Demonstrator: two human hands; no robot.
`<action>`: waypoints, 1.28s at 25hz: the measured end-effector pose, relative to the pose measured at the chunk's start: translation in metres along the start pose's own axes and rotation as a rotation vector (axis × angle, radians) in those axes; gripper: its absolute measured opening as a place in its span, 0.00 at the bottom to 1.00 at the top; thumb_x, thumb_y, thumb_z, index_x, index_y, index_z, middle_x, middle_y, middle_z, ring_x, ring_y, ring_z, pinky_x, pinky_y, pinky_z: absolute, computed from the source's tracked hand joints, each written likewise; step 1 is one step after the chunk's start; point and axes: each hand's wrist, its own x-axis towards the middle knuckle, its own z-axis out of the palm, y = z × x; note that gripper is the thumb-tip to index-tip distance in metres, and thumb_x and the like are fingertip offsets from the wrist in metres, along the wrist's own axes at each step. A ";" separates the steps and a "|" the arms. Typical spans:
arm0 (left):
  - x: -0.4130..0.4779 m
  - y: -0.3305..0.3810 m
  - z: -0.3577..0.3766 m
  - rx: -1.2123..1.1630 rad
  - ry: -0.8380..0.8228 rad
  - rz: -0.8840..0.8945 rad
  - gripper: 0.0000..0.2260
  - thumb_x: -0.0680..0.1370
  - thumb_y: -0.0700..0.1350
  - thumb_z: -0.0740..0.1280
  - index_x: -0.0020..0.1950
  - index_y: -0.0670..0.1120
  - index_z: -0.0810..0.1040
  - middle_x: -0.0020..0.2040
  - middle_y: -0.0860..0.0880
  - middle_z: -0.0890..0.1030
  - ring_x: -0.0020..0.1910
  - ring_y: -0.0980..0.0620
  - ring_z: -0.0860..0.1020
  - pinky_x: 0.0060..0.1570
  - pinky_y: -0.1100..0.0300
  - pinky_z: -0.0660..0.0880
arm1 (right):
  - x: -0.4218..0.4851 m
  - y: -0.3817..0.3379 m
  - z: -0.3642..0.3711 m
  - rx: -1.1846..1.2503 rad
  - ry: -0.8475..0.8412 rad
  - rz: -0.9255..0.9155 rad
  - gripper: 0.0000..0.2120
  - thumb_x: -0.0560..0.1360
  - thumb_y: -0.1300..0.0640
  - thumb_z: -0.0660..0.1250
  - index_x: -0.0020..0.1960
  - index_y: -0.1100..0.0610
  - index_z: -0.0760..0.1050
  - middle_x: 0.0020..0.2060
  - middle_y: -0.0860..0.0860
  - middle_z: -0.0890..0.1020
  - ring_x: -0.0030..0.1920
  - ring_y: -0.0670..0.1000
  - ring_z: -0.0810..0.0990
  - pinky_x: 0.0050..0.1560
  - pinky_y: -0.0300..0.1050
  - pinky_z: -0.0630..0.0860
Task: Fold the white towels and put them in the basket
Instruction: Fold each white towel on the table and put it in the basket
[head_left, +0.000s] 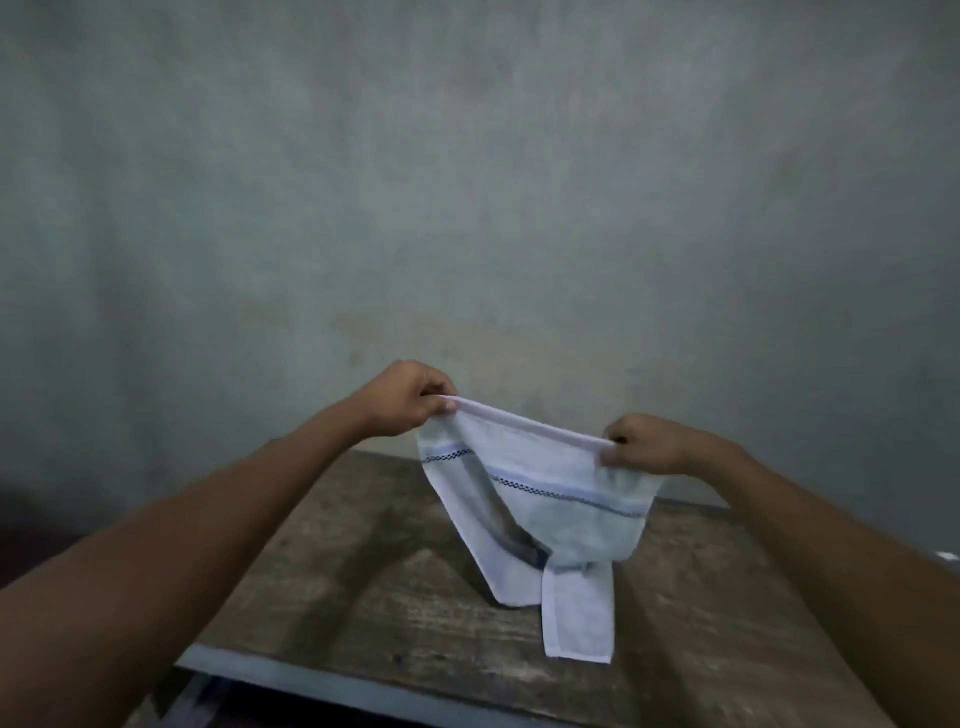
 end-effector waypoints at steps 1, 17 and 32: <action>-0.004 0.005 -0.016 0.056 0.011 0.025 0.06 0.77 0.39 0.65 0.48 0.41 0.81 0.44 0.46 0.83 0.40 0.53 0.76 0.35 0.70 0.66 | -0.009 -0.008 -0.020 0.014 0.084 -0.010 0.13 0.75 0.56 0.65 0.33 0.52 0.69 0.31 0.48 0.73 0.36 0.51 0.72 0.34 0.42 0.65; -0.010 0.094 -0.212 -0.425 0.048 -0.108 0.07 0.77 0.38 0.65 0.51 0.36 0.78 0.43 0.43 0.79 0.41 0.50 0.77 0.41 0.66 0.79 | -0.144 -0.053 -0.228 0.525 0.573 -0.030 0.07 0.77 0.57 0.64 0.43 0.59 0.76 0.35 0.52 0.74 0.36 0.48 0.69 0.33 0.42 0.63; 0.061 0.068 -0.157 -0.480 0.550 -0.116 0.07 0.74 0.36 0.69 0.49 0.33 0.80 0.27 0.54 0.81 0.31 0.53 0.80 0.41 0.59 0.82 | -0.086 -0.018 -0.217 0.646 0.805 0.071 0.09 0.75 0.66 0.66 0.36 0.59 0.74 0.38 0.61 0.81 0.36 0.53 0.80 0.35 0.34 0.79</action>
